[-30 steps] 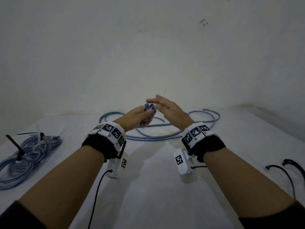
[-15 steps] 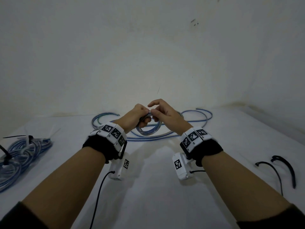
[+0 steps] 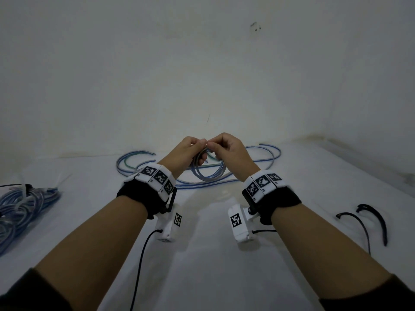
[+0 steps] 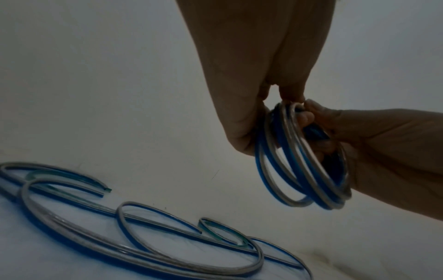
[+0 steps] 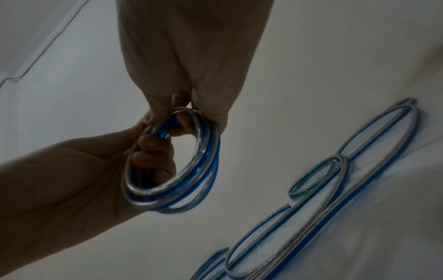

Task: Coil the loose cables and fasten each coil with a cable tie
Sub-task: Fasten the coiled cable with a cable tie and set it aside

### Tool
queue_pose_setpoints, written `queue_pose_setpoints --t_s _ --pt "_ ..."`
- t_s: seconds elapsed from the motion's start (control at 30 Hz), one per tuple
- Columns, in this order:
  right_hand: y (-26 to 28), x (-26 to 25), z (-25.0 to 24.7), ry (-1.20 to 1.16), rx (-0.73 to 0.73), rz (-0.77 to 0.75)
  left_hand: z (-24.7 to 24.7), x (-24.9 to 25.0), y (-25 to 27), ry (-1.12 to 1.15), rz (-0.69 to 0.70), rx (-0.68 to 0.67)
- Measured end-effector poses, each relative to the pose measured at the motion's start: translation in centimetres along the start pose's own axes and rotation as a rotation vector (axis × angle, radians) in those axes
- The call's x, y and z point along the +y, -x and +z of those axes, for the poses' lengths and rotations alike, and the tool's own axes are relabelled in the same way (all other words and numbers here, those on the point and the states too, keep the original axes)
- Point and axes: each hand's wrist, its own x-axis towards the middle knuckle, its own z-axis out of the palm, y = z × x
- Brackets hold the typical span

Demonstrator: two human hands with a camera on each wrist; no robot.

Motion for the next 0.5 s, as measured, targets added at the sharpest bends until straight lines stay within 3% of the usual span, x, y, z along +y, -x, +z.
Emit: queue_pose_setpoints --t_s 0.17,0.3,0.5 --pt "0.5 -0.1 -2.7 0.059 0.083 0.009 2.5 0.5 -0.9 0.050 -0.039 -0.038" --pt "1.3 -0.6 -6.2 0.061 0.198 0.035 5.0 0.9 -1.5 0.080 -0.068 -0.154" --pt "3.7 -1.2 -11.3 0.034 0.313 0.118 11.5 1.7 -2.9 0.184 -0.028 -0.213"
